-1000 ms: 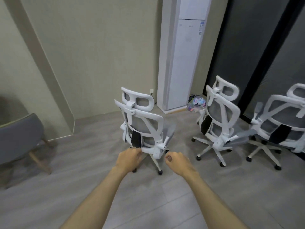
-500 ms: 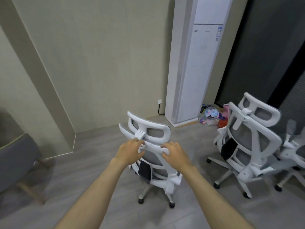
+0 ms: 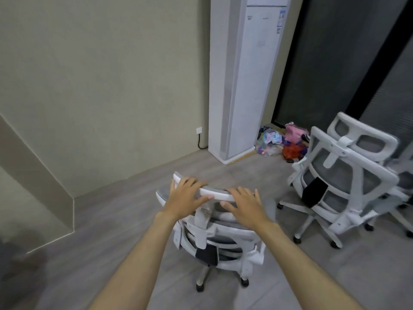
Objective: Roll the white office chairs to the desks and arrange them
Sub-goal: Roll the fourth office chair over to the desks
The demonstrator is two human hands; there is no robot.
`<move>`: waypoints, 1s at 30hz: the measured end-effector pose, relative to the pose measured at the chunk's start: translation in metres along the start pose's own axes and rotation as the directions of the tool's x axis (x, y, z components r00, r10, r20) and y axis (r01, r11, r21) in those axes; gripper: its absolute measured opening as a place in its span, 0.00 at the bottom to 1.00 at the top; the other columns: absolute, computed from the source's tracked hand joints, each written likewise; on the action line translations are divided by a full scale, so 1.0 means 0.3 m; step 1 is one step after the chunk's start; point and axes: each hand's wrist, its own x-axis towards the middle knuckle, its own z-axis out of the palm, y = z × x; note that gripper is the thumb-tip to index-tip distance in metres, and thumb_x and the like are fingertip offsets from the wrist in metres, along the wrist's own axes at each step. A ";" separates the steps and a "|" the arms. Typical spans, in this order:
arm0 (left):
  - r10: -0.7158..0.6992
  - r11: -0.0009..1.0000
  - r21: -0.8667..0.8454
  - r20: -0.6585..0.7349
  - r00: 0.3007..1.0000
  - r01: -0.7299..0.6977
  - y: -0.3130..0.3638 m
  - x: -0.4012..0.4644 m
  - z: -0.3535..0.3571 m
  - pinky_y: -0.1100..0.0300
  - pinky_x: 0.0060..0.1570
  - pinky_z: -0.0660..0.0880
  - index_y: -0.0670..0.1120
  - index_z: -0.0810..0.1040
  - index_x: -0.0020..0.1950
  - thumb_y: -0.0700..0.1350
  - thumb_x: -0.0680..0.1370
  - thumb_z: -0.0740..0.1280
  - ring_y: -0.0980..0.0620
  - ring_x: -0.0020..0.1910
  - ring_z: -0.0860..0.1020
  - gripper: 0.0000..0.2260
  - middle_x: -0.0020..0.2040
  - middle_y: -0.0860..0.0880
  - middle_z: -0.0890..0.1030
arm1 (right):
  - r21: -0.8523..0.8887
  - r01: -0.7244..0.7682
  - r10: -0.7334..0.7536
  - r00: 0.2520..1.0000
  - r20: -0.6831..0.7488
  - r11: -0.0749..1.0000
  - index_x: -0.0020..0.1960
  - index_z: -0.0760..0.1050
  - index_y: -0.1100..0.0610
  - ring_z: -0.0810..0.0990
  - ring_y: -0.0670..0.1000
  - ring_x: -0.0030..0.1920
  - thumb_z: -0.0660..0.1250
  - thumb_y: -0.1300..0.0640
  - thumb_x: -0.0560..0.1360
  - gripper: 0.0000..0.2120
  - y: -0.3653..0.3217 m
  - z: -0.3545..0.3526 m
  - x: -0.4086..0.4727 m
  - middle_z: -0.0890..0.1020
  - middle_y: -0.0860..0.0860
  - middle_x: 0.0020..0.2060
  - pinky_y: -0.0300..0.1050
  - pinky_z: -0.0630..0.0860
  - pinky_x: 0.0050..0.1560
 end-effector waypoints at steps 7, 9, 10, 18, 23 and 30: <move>0.053 0.995 -0.089 0.033 0.998 -0.050 -0.064 0.054 -0.017 0.42 0.67 0.64 0.62 0.81 0.54 0.82 0.65 0.60 0.59 0.55 0.67 0.31 0.52 0.63 0.75 | -0.001 -0.035 0.032 0.938 -0.346 0.999 0.55 0.77 0.48 0.77 0.53 0.51 0.56 0.30 0.77 0.24 0.021 0.106 -0.038 0.79 0.45 0.48 0.59 0.74 0.57; 0.054 0.994 -0.098 0.015 0.998 -0.052 -0.046 0.035 -0.011 0.41 0.67 0.64 0.62 0.81 0.52 0.83 0.64 0.60 0.59 0.52 0.65 0.31 0.50 0.64 0.75 | 0.012 -0.049 0.050 0.929 -0.366 0.999 0.53 0.77 0.48 0.77 0.52 0.49 0.58 0.30 0.77 0.23 0.019 0.105 -0.065 0.79 0.45 0.47 0.57 0.74 0.57; 0.051 0.994 -0.098 0.019 0.999 -0.049 -0.034 0.022 -0.012 0.40 0.67 0.63 0.62 0.81 0.52 0.83 0.64 0.60 0.60 0.52 0.65 0.31 0.50 0.65 0.75 | 0.009 -0.056 0.056 0.929 -0.365 0.998 0.53 0.77 0.48 0.76 0.51 0.49 0.58 0.30 0.76 0.24 0.016 0.102 -0.083 0.79 0.44 0.47 0.56 0.74 0.56; 0.089 0.975 -0.205 -0.014 0.996 -0.090 0.134 -0.180 0.005 0.62 0.55 0.53 0.61 0.81 0.51 0.78 0.66 0.66 0.60 0.53 0.67 0.26 0.51 0.66 0.78 | 0.003 -0.104 0.097 0.925 -0.366 0.995 0.55 0.77 0.47 0.75 0.48 0.50 0.54 0.26 0.75 0.28 0.025 0.074 -0.341 0.77 0.42 0.47 0.49 0.73 0.55; 0.137 0.970 -0.211 0.053 0.989 -0.123 0.288 -0.320 0.021 0.58 0.55 0.59 0.59 0.82 0.54 0.77 0.68 0.64 0.57 0.54 0.68 0.27 0.53 0.63 0.78 | 0.016 -0.176 0.169 0.910 -0.379 0.984 0.54 0.76 0.48 0.75 0.49 0.53 0.57 0.27 0.75 0.27 0.055 0.055 -0.566 0.78 0.43 0.48 0.48 0.73 0.55; 0.258 0.937 -0.280 0.140 0.956 -0.211 0.579 -0.538 0.104 0.51 0.61 0.69 0.60 0.80 0.58 0.79 0.69 0.59 0.55 0.54 0.66 0.30 0.54 0.63 0.76 | 0.077 -0.296 0.300 0.857 -0.418 0.952 0.50 0.75 0.49 0.73 0.49 0.55 0.58 0.24 0.73 0.29 0.168 0.023 -0.954 0.76 0.44 0.48 0.46 0.73 0.51</move>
